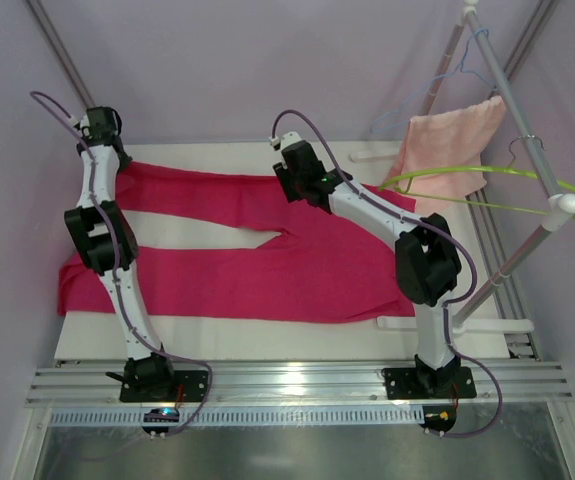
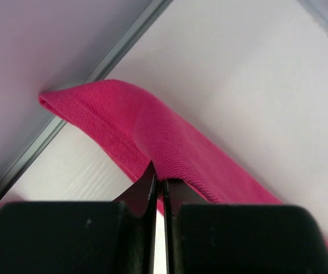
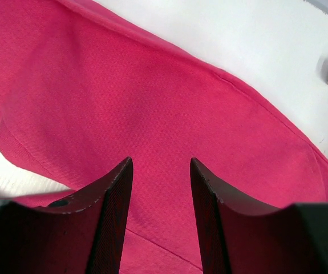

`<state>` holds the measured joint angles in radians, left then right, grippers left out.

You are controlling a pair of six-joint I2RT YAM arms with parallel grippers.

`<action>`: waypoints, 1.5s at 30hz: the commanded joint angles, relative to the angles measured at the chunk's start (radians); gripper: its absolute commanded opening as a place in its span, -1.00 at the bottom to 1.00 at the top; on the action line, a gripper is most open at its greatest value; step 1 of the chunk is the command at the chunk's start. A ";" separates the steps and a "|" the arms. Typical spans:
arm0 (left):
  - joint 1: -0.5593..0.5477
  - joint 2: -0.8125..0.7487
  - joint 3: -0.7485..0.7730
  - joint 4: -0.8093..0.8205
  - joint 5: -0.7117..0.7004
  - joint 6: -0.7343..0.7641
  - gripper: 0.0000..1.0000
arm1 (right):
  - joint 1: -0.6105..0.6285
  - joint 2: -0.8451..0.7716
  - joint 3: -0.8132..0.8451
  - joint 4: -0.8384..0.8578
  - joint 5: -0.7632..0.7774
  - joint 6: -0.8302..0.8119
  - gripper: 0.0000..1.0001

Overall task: Place the trousers on the hanger
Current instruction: Fold the trousers

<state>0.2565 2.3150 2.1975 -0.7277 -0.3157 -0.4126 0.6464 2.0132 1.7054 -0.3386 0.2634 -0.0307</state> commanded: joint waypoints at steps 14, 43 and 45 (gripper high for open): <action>0.029 0.172 0.176 0.237 0.067 -0.049 -0.64 | -0.024 0.099 0.137 -0.048 0.027 0.086 -0.04; -0.118 -0.095 -0.292 0.458 0.167 0.273 -0.10 | -0.025 -0.007 0.040 -0.082 -0.047 0.161 -0.03; -0.117 -0.075 -0.298 0.430 0.173 0.276 -0.11 | -0.024 -0.011 0.033 -0.083 -0.047 0.161 -0.04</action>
<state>0.1104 2.2017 1.8805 -0.2607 -0.1493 -0.1806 0.6216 2.0846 1.7473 -0.4431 0.2287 0.1127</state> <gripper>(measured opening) 0.445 0.482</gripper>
